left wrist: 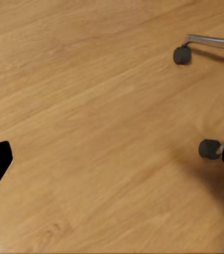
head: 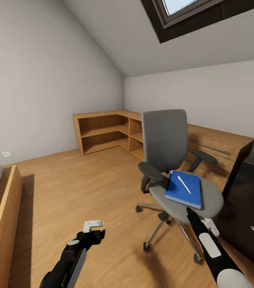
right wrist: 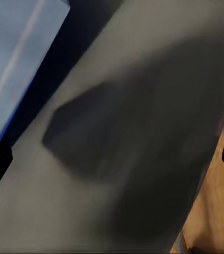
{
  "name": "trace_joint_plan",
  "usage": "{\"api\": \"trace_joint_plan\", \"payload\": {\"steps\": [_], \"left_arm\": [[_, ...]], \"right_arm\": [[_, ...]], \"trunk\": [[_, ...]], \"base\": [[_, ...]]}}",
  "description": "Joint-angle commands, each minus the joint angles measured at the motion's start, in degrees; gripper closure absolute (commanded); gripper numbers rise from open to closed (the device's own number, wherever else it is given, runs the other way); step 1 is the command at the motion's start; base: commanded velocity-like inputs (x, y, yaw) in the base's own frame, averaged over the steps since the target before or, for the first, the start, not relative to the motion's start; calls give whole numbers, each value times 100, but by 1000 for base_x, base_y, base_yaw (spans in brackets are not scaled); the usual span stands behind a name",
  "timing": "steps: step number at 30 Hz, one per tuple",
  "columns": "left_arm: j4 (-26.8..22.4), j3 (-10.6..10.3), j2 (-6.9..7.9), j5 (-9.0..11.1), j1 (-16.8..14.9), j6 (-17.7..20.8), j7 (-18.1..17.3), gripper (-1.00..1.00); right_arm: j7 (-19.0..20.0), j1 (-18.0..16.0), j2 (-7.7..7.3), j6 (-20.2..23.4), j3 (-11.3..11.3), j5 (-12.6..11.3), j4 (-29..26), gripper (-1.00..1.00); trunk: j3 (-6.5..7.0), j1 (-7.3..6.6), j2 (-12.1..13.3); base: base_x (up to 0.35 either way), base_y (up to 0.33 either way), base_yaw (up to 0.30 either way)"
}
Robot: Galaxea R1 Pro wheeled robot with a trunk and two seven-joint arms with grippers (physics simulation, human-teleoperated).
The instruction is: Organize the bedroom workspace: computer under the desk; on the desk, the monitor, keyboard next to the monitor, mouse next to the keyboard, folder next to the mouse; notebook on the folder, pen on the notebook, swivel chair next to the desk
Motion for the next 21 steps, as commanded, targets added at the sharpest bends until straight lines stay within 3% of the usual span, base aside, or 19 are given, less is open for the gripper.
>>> {"api": "trace_joint_plan", "payload": {"steps": [1, 10, 21], "left_arm": [[-2, -17, 1, 31, -5, 23, 43, -100], [-1, -15, 1, 31, -5, 23, 50, -100], [-1, -15, 1, 31, -5, 17, 51, -100]], "right_arm": [[9, 1, 3, 395, 101, -107, 10, -100], [14, 1, 3, 395, 101, -101, 10, -100], [18, 1, 3, 395, 101, -99, 10, -100]], "trunk": [[-12, 2, 0], [-65, 2, 0], [-74, 2, 0]], "base": [[240, 217, 192], [126, 90, 185], [203, 6, 24]]}}
